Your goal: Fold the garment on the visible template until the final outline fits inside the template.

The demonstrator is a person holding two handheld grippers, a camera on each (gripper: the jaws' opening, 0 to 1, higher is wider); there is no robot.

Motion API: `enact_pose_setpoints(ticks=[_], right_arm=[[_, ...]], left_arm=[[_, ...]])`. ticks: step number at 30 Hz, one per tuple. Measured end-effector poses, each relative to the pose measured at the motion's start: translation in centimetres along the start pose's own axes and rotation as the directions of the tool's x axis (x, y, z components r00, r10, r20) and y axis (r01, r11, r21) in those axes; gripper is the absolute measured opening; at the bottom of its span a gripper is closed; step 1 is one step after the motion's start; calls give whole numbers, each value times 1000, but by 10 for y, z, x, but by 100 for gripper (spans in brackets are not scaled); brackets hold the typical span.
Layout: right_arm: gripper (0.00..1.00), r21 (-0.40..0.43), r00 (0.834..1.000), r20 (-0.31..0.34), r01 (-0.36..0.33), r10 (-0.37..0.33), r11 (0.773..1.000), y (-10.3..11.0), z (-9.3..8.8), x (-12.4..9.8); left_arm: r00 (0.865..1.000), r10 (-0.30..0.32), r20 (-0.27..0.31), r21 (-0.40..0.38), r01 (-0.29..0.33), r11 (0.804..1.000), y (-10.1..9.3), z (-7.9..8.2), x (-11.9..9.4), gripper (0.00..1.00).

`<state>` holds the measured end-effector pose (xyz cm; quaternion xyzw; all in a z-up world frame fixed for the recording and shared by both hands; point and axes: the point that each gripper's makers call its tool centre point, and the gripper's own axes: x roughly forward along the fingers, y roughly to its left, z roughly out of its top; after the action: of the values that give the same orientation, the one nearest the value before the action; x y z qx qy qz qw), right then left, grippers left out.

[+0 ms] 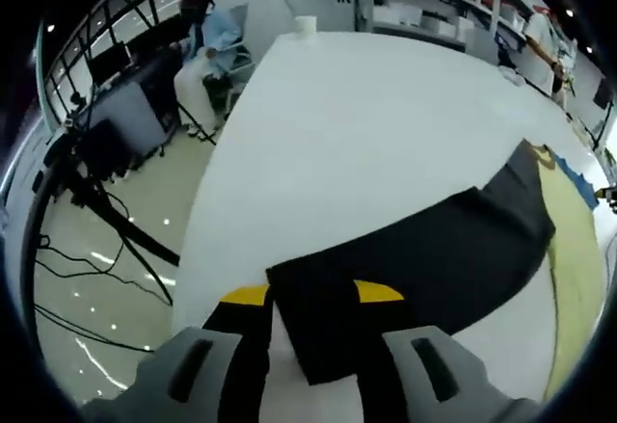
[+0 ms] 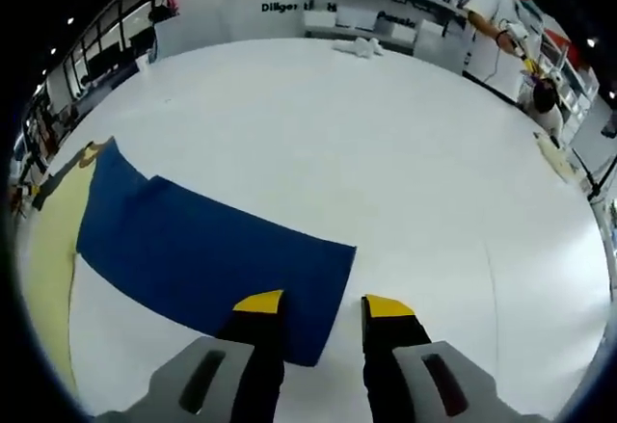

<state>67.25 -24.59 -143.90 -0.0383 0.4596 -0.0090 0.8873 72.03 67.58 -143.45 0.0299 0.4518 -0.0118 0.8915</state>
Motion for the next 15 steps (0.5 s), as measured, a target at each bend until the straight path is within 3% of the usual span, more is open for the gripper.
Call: enact_pose_setpoints(ticks=[7,11,15], right_arm=[[20,3,1000,2,-10,10,1000,4,-1,0],[10,-10,1000,-7,-10,10,1000,5,-2,-1],[3,-10,1000,-13,-5,5,1000,5,-7,-3]], left_arm=[[1000,11,-5,-29,-11,1000,0,-2,0,27],[998,45,-37,-1,-45,999,6,-6,-2,7],[998,49,-46,-21,-50,999,8,-9,-2,5]])
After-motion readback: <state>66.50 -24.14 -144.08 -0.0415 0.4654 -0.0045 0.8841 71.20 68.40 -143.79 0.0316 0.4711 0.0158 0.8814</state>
